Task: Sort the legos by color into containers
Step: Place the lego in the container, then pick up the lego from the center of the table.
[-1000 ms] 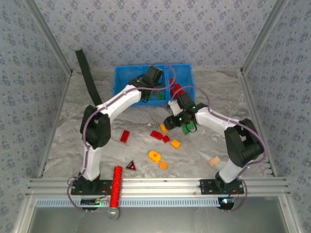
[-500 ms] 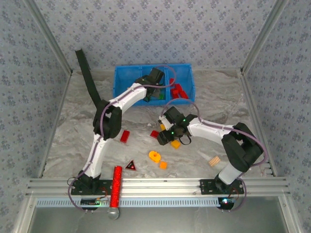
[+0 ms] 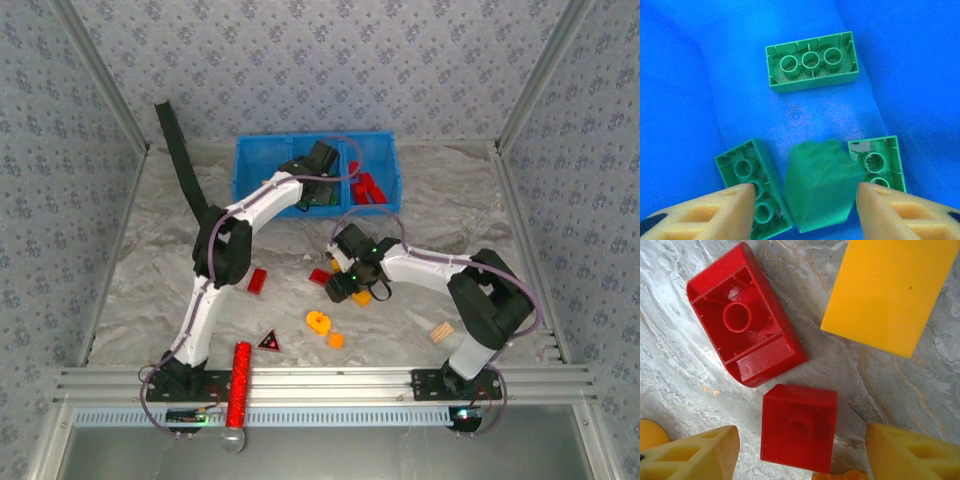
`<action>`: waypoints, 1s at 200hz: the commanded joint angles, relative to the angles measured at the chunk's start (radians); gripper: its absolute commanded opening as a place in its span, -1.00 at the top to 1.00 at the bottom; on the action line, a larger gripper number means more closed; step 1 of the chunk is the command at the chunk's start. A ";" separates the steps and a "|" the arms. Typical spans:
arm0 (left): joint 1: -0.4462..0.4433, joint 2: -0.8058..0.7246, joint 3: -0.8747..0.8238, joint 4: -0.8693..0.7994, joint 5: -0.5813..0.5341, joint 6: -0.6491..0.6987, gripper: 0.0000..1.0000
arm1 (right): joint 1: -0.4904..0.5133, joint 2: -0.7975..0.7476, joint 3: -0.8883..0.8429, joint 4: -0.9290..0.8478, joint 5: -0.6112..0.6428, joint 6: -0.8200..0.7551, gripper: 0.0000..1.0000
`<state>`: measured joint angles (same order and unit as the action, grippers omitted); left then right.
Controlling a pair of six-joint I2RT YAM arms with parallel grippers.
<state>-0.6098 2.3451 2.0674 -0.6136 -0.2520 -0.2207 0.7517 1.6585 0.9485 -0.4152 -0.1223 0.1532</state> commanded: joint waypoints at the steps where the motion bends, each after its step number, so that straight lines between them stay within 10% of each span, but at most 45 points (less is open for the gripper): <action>1: -0.005 -0.026 0.027 -0.025 0.019 -0.001 -0.17 | 0.009 0.017 0.007 -0.018 0.041 -0.021 -0.35; 95: -0.018 -0.345 -0.111 -0.023 0.054 0.025 -0.29 | 0.012 0.106 0.033 0.017 0.025 -0.054 0.05; 200: -0.021 -0.859 -0.731 -0.106 0.013 -0.068 -0.43 | -0.174 -0.124 0.118 -0.128 -0.007 -0.166 0.42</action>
<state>-0.6247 1.5951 1.3983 -0.6540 -0.2504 -0.2264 0.6662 1.6253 0.9981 -0.4976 -0.0959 0.0280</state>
